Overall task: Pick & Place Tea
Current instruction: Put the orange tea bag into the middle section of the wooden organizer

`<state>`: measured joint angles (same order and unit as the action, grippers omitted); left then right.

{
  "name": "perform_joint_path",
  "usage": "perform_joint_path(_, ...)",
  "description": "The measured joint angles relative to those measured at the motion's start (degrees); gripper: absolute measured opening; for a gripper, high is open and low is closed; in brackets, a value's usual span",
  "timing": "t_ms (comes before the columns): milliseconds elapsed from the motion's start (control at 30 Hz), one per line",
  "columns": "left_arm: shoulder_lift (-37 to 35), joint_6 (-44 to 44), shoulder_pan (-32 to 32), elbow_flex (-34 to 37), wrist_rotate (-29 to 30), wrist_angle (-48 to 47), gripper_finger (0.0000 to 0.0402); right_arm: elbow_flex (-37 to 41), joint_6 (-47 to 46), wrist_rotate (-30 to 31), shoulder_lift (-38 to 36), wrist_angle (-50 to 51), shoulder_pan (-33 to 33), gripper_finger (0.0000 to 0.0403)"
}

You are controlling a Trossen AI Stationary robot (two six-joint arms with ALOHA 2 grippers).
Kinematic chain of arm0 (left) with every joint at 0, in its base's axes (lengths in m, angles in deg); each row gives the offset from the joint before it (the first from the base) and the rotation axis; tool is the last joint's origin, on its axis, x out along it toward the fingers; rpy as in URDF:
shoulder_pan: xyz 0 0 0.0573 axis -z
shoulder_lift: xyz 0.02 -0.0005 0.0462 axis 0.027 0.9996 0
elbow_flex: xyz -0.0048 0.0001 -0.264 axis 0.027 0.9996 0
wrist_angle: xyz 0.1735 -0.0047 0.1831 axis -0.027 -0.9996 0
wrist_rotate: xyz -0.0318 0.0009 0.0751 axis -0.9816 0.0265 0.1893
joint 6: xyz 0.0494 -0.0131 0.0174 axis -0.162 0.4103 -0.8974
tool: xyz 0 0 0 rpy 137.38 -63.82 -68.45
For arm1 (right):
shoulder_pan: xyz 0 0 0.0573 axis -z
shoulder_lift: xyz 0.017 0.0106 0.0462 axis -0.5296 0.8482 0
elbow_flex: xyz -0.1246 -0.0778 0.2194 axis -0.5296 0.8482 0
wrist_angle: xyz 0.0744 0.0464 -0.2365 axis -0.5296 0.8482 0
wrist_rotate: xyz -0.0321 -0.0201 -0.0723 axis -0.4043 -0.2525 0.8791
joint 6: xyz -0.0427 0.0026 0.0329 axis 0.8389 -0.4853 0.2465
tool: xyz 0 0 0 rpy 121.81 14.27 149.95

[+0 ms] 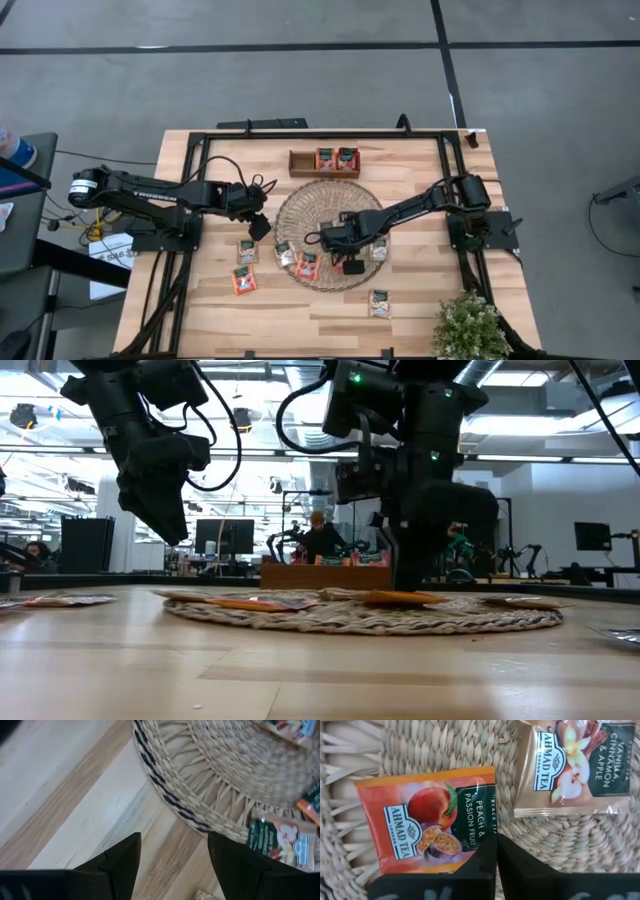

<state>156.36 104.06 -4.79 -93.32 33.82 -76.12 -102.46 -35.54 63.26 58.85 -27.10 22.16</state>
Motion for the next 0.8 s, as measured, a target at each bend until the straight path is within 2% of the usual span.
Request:
perform_joint_path(133, 0.01, -0.04, 0.00, 0.00, 0.01, 0.21, 0.0223, -1.58, -0.31, 3.23, -0.17, 3.79, 0.00, 0.0000)
perform_joint_path(400, 0.00, -0.22, 0.02, 0.00, 0.40, 1.10, 0.0223, -4.53, 0.62, 5.90, -0.30, 7.17, 0.20, 0.0000)
perform_joint_path(800, 0.00, -0.22, 0.02, 0.00, 0.38, 1.48, 0.0223, -6.78, 0.69, 7.18, -0.45, 16.21, 0.16, 0.0000)
